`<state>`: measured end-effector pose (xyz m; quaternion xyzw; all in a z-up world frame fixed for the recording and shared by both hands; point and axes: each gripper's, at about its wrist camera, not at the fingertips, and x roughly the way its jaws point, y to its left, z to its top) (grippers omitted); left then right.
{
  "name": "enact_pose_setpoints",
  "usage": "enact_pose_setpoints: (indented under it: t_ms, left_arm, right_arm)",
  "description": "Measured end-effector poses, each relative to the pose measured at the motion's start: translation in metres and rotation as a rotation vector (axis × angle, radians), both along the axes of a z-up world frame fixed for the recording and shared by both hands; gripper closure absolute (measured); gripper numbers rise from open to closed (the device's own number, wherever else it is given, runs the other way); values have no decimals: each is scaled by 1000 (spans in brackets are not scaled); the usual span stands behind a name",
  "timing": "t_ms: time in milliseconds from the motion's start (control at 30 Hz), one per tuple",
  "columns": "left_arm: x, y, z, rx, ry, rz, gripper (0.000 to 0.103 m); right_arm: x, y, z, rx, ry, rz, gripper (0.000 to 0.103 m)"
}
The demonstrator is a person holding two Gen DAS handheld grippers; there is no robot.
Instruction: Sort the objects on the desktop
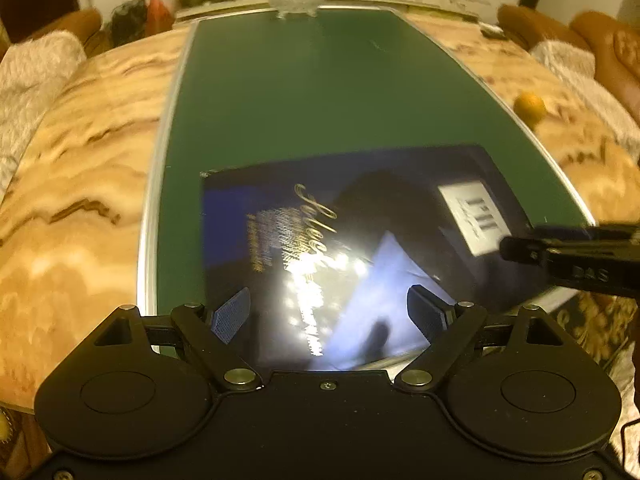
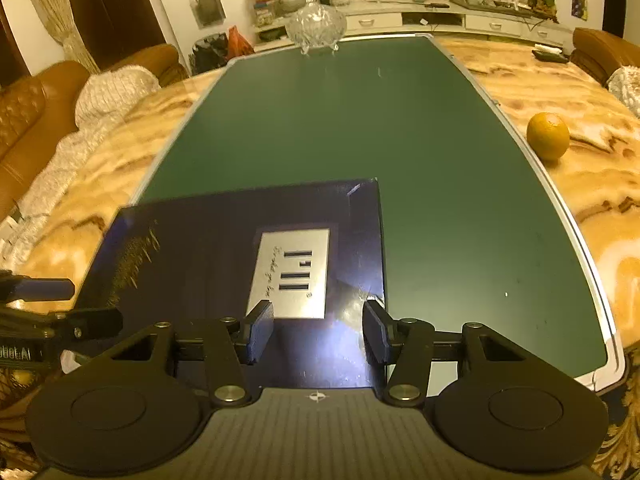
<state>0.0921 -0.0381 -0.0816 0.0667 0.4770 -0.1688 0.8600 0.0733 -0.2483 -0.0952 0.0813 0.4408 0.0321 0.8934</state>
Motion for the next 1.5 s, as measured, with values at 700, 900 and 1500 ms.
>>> enact_pose_setpoints:
  t_ms: [700, 900, 1500]
  left_arm:
    - [-27, -27, -27, 91, -23, 79, 0]
    - [-49, -20, -25, 86, 10, 125, 0]
    - [-118, -11, 6, 103, -26, 187, 0]
  right_arm:
    - [-19, 24, -8, -95, -3, 10, 12]
    - [-44, 25, -1, -134, -8, -26, 0]
    - [-125, 30, 34, -42, -3, -111, 0]
